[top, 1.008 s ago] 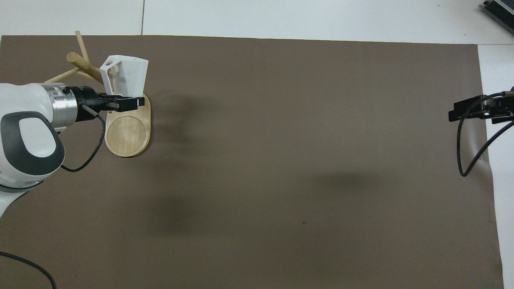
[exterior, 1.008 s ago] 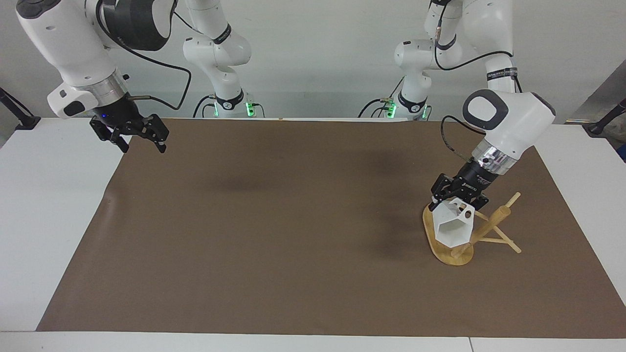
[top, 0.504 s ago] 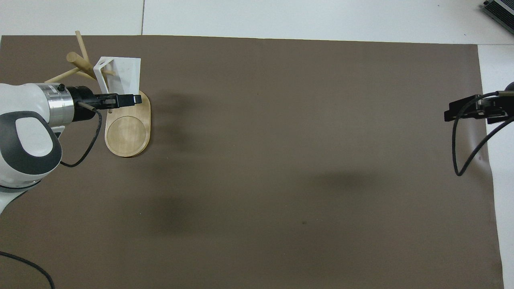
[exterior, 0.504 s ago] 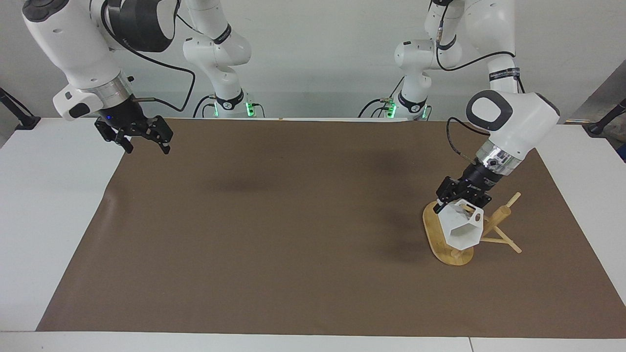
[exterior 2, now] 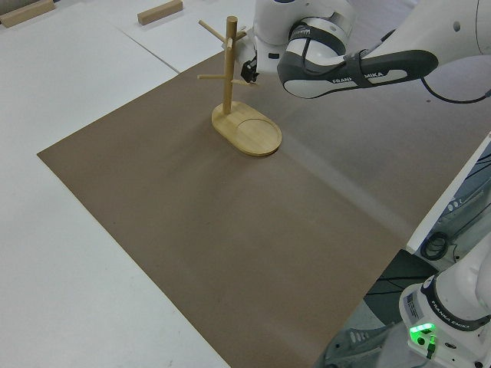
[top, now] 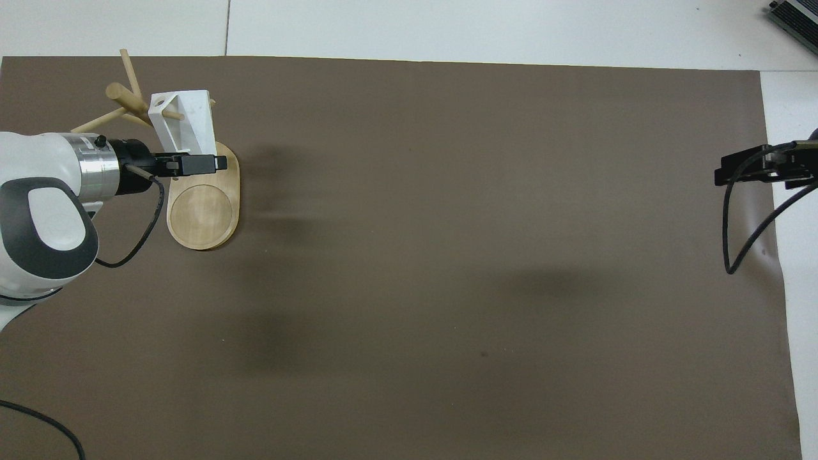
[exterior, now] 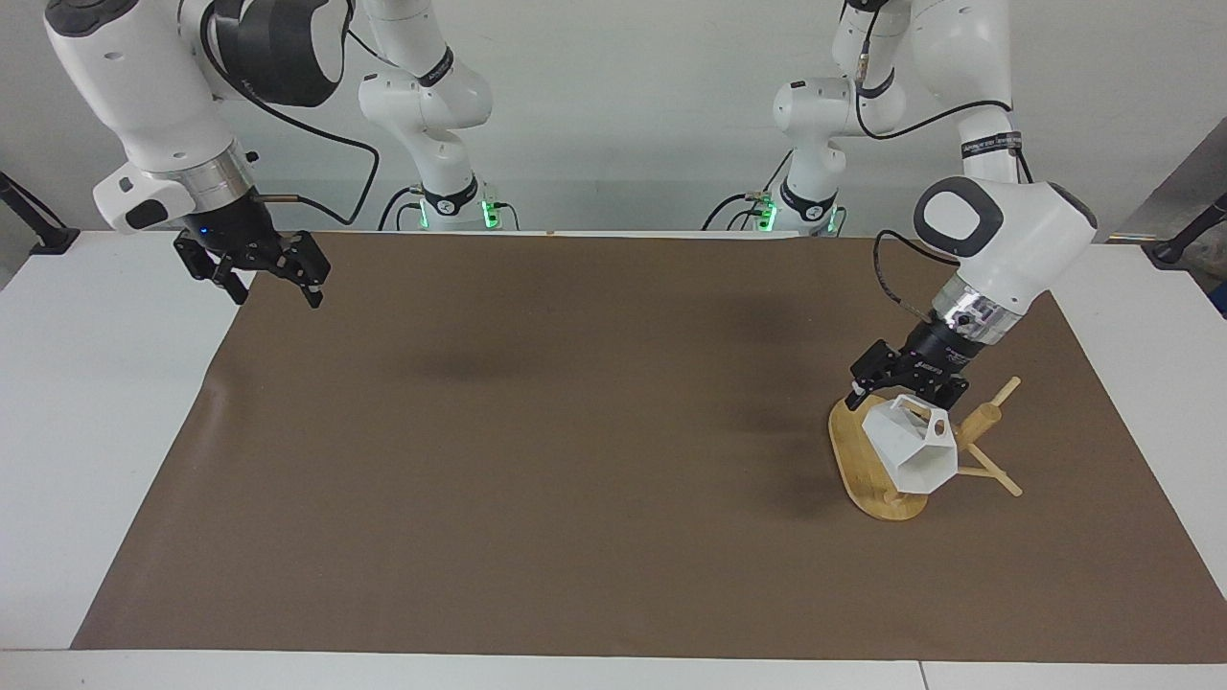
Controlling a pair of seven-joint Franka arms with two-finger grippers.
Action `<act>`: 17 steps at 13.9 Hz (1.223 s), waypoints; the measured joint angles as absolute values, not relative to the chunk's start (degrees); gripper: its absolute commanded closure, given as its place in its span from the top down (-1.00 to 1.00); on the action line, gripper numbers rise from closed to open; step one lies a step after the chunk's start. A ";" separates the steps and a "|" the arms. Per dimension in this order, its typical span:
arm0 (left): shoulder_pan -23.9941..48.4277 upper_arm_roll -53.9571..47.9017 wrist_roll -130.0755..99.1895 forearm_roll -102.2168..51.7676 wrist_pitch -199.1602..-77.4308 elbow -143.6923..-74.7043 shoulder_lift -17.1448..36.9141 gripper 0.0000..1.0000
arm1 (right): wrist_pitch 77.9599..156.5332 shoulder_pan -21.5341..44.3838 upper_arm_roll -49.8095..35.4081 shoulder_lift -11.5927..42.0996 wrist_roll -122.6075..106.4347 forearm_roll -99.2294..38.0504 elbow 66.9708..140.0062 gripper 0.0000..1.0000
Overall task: Hang cup on rack
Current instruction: 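Hang the cup on a peg of the wooden mug tree with the left gripper, then open the left gripper and pull it back from the cup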
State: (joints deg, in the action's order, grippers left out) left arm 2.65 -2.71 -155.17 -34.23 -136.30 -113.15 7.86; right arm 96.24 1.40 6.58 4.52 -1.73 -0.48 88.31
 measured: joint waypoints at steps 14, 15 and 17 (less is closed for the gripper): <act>0.44 -3.09 -127.10 -17.08 -120.72 -112.05 -0.45 1.00 | 97.66 1.42 6.50 4.54 -1.73 -0.46 89.40 1.00; 0.46 -3.18 -122.60 -16.67 -119.74 -112.05 -0.86 1.00 | 97.66 1.45 6.41 4.54 -1.73 -0.46 89.41 1.00; 0.49 -3.28 -112.78 -16.42 -116.85 -112.06 -1.90 1.00 | 97.66 1.50 6.33 4.54 -1.73 -0.46 89.42 1.00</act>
State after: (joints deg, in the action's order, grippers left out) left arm 0.49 -3.28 -112.78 -16.42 -116.85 -112.06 -1.90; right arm 97.66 1.50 6.33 4.54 -1.73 -0.46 89.42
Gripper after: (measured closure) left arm 0.000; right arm 0.000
